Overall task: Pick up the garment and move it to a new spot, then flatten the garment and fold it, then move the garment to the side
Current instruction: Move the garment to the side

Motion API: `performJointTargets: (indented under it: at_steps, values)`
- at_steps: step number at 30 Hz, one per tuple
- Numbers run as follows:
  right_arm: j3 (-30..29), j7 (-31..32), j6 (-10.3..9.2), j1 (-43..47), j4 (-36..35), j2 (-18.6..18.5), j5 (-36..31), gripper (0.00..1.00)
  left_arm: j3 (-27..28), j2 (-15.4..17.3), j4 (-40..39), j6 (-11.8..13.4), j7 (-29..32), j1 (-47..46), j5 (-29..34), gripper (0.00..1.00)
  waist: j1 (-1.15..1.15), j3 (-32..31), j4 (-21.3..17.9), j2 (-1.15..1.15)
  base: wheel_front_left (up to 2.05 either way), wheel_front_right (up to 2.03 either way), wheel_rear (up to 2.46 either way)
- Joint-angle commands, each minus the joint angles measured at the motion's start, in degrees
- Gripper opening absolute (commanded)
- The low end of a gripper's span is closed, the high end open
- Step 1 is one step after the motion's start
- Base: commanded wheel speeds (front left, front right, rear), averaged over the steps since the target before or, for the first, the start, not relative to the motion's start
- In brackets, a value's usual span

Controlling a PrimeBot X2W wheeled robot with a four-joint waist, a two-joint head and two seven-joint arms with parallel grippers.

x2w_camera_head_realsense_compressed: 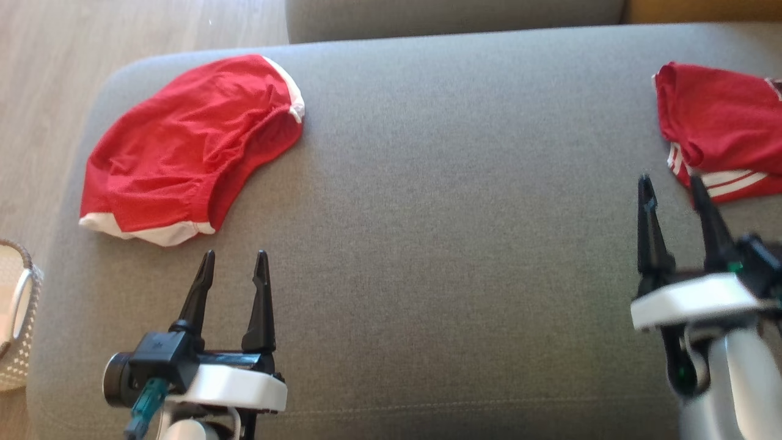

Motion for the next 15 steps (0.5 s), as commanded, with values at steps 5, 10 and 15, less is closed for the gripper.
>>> performJointTargets:
  at_steps: [5,10,15]
  values:
    - [2.2,-0.5,-0.02,7.1,-6.3,0.3,5.3,1.0,2.2,-0.1,-4.4,-1.4,-0.3,0.4,-0.1,1.0,0.0,-3.4,0.3,0.0,0.0,0.0,0.0]
    - [4.7,-0.5,-0.02,11.8,-8.6,0.3,3.9,1.0,2.9,-0.1,-5.4,-1.2,-0.3,2.7,0.4,1.0,0.0,-4.7,0.1,0.0,0.0,0.0,0.0]
    - [6.3,-0.5,-0.02,14.6,-9.3,0.3,2.3,1.0,3.0,-0.1,-5.5,-0.9,-0.3,4.1,2.1,1.0,0.0,-5.3,0.1,0.0,0.0,0.0,0.0]
